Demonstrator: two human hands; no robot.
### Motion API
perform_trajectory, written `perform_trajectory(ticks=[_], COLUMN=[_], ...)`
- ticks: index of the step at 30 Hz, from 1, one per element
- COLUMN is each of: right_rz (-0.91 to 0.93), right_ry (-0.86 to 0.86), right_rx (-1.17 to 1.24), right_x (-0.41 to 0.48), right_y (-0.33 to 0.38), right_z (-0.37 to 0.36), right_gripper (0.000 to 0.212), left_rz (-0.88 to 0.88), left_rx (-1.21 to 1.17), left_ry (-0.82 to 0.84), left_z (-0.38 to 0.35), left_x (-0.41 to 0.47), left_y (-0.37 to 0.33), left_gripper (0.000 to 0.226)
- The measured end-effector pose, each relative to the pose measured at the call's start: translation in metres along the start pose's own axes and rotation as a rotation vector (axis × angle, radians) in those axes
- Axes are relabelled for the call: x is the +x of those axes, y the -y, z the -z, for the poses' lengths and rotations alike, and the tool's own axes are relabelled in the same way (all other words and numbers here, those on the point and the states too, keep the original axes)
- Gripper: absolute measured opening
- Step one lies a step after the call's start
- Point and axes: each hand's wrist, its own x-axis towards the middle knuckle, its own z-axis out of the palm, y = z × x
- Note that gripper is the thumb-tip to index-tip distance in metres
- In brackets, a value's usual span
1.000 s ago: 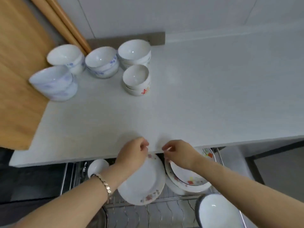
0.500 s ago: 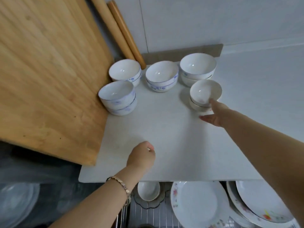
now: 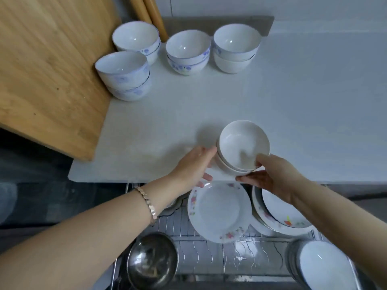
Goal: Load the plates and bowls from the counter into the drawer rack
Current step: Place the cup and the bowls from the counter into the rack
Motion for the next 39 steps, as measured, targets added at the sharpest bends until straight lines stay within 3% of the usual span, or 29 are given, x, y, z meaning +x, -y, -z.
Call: perform_trajectory(ticks=[4, 7, 10, 14, 17, 23, 29, 39], right_rz=[0.037, 0.013, -0.063, -0.091, -0.141, -0.223, -0.289, -0.326], right_ry=[0.061, 0.071, 0.065, 0.032, 0.040, -0.002, 0.014, 0.106], right_rx=[-0.191, -0.379, -0.532, -0.674, -0.754, -0.798, -0.845, -0.986], right_x=[-0.052, -0.066, -0.055, -0.025, -0.001, 0.041, 0.071, 0.085], right_y=[-0.054, -0.092, -0.128, -0.178, -0.220, -0.280, -0.312, -0.314], right_z=[0.041, 0.074, 0.100, 0.121, 0.132, 0.125, 0.105, 0.075], right_gripper=[0.023, 0.032, 0.038, 0.029, 0.045, 0.057, 0.060, 0.062], left_rz=[0.034, 0.120, 0.224, 0.270, 0.357, 0.446, 0.463, 0.438], left_rx=[0.015, 0.018, -0.028, 0.053, 0.050, 0.376, 0.503, 0.480], left_ry=[0.141, 0.167, 0.174, 0.185, 0.201, 0.151, 0.033, 0.018], left_z=[-0.049, -0.089, -0.126, -0.165, -0.179, -0.171, -0.130, -0.109], left_x=[-0.032, -0.044, -0.046, -0.038, -0.027, -0.010, -0.004, 0.006], left_y=[0.026, 0.069, 0.113, 0.163, 0.196, 0.253, 0.281, 0.273], left_gripper=[0.024, 0.050, 0.059, 0.057, 0.057, 0.062, 0.039, 0.033])
